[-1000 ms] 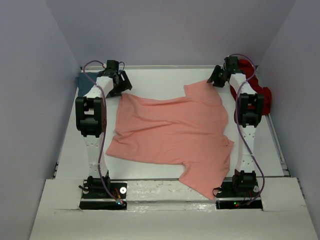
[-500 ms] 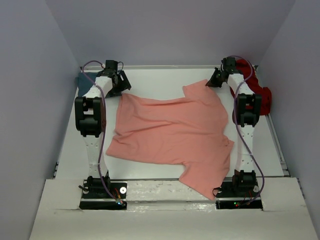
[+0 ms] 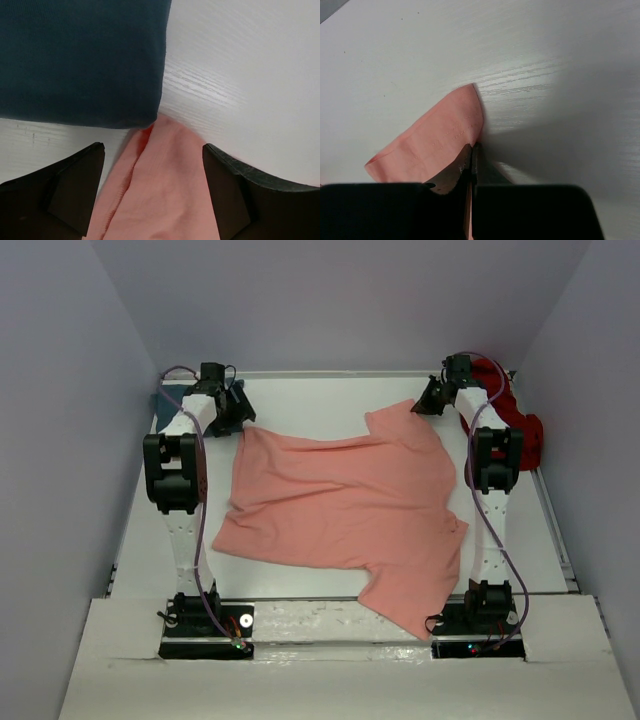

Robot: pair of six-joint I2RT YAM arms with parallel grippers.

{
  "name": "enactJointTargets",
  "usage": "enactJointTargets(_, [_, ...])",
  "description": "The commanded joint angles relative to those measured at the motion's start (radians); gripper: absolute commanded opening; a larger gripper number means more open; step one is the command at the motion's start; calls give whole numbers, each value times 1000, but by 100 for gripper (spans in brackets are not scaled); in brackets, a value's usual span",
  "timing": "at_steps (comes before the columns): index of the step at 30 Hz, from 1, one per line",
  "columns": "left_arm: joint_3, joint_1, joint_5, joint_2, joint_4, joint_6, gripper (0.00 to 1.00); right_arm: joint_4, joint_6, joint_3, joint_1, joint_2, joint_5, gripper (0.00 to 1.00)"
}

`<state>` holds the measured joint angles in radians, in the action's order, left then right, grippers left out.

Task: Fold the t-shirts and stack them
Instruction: Flatten the tshirt out

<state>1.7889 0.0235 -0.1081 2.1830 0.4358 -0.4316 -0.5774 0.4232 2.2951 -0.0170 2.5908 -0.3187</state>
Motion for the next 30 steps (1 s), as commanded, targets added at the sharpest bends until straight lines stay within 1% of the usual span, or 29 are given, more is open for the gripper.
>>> enactJointTargets(1, [-23,-14,-56,-25,-3,-4,87,-73,-8,15,11,12,29,0])
enactJointTargets(2, [-19,-14,-62,-16,-2,-2,86,-73,-11,14,11,11,29,0])
enactJointTargets(3, [-8,-39,-67,1,1,2,81,-75,-12,13,11,9,32,0])
enactJointTargets(5, [-2,-39,-76,12,3,2,75,-75,-11,14,11,8,33,0])
enactJointTargets(13, [-10,-33,-107,21,-8,-9,74,-73,-12,10,11,9,36,0])
enactJointTargets(14, [-10,-31,-117,23,-11,-9,73,-73,-12,12,11,12,36,0])
enactJointTargets(15, [-6,-30,-125,29,-12,-10,67,-73,-12,13,11,12,36,0])
enactJointTargets(16, [-5,-28,-131,32,-12,-10,65,-73,-12,15,11,12,36,0])
enactJointTargets(19, [4,-28,-134,41,-14,-12,65,-73,-12,18,11,15,35,0])
enactJointTargets(20, [7,5,-127,44,-12,-10,65,-73,-12,18,11,14,35,0])
enactJointTargets(23, [21,15,-91,54,-5,-7,66,-73,-14,17,11,15,33,0])
enactJointTargets(30, [79,10,57,72,20,2,68,-73,-20,17,11,9,30,0])
